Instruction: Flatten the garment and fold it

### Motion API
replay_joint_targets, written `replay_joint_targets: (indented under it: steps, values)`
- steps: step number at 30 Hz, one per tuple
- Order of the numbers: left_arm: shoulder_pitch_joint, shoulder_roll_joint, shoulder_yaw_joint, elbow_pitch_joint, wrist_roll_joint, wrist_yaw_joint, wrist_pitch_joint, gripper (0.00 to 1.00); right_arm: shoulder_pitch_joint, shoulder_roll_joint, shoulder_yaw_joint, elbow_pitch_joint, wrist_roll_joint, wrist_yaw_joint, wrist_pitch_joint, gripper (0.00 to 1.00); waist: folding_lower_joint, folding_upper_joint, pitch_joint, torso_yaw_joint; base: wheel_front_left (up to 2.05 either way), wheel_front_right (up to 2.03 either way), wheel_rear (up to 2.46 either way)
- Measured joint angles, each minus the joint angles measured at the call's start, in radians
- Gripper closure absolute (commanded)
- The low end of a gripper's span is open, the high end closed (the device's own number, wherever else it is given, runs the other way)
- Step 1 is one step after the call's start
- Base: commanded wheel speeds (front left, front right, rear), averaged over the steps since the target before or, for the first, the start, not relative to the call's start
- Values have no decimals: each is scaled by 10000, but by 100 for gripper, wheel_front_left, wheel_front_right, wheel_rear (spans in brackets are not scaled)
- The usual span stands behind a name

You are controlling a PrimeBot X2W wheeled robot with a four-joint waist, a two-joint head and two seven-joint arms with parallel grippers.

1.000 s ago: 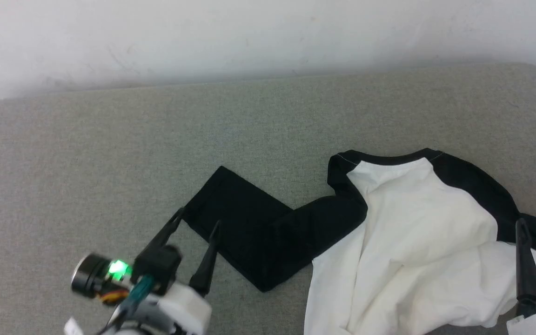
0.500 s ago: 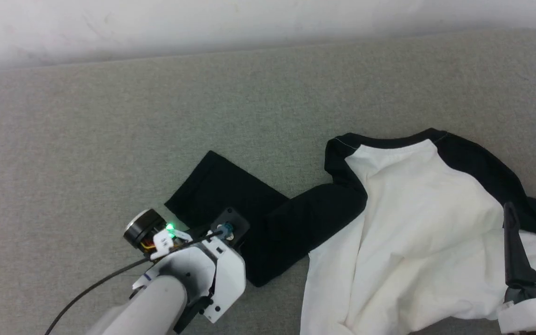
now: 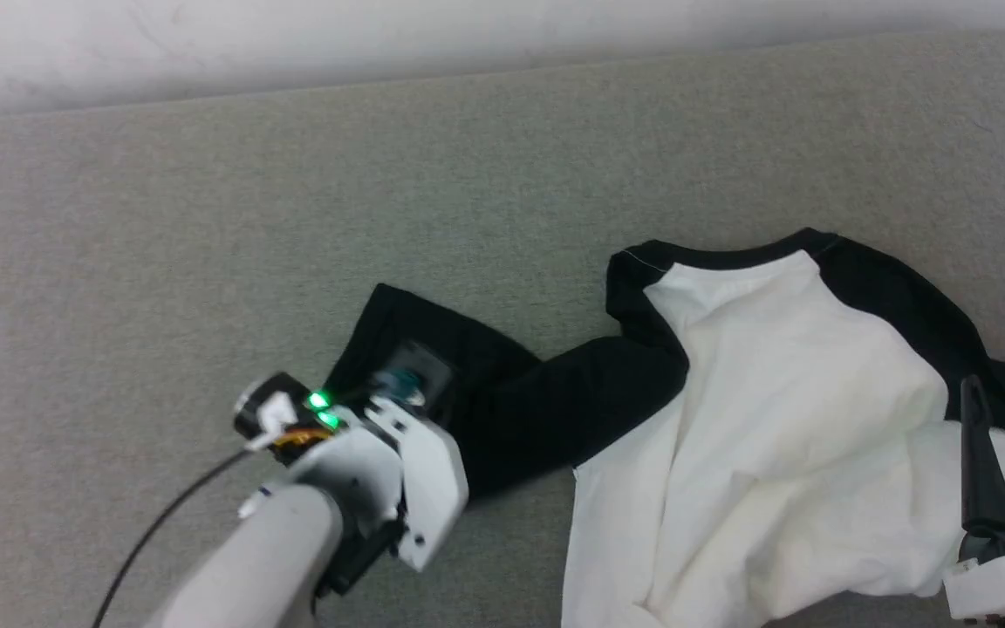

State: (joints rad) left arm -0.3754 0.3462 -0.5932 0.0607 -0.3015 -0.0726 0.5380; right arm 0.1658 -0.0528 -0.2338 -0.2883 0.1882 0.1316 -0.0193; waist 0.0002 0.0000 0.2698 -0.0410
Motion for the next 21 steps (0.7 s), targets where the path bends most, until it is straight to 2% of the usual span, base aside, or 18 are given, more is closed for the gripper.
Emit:
replay_joint_targets:
  steps: [6, 11, 16, 19, 21]
  values:
    - [402, 25, 2370, -1756, -771, 1582, -1837, 100, 19, 0, 21, -50, -10, 0, 107, 0, -1, 0, -290, 514, 0, 0, 0]
    - [2099, 1049, 4587, -2932, -1246, 2675, -2272, 100, 24, 2, -23, -138, -27, 0, 217, 0, -2, 0, -457, 962, 0, 0, 0]
    - [4355, 1498, 6523, -2959, -1413, 3672, -2842, 100, 24, 0, -82, -234, -107, 0, 359, 0, -3, 0, -452, 1267, 0, 0, 0]
    - [5358, 1434, 7051, -2583, -1306, 4109, -3239, 100, 24, 2, -125, -272, -153, 0, 454, 0, -2, 0, -366, 1339, 0, 0, 0]
    - [5674, 1229, 7078, -2382, -1315, 4138, -3471, 100, 24, 2, -121, -297, -215, 0, 499, 0, -3, 0, -316, 1370, 0, 0, 0]
